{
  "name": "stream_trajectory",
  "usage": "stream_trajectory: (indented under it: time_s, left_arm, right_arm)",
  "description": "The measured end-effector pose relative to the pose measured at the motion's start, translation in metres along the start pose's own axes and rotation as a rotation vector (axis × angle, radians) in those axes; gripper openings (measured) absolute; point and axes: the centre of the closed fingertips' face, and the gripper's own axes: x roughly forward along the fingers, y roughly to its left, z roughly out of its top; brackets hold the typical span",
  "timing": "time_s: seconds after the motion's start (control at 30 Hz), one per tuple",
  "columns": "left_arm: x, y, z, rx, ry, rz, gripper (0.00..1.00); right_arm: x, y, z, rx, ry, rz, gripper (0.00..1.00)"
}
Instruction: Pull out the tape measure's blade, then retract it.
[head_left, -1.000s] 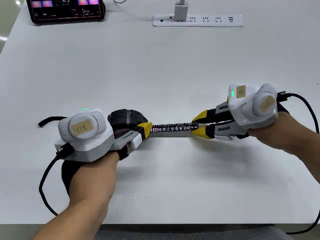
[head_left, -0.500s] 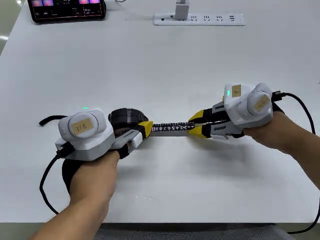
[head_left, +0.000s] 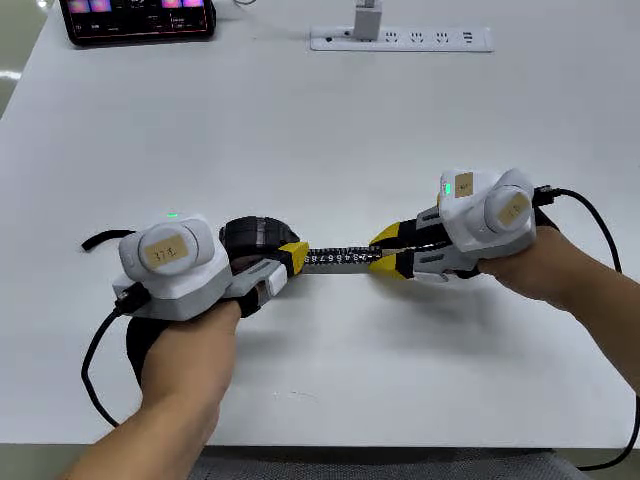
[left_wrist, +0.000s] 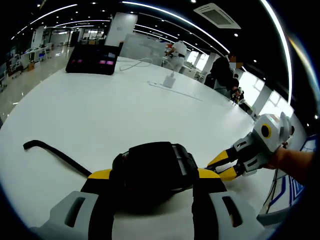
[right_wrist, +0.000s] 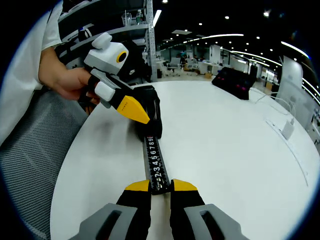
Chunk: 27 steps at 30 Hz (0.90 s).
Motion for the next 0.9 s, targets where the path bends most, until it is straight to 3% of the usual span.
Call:
stream_trajectory:
  time_s: [0.9]
  left_arm:
    - [-0.001, -0.001, 0.0, 0.002, 0.004, -0.007, 0.57]
  right_arm:
    - [0.014, 0.004, 0.009, 0.002, -0.008, 0.018, 0.1]
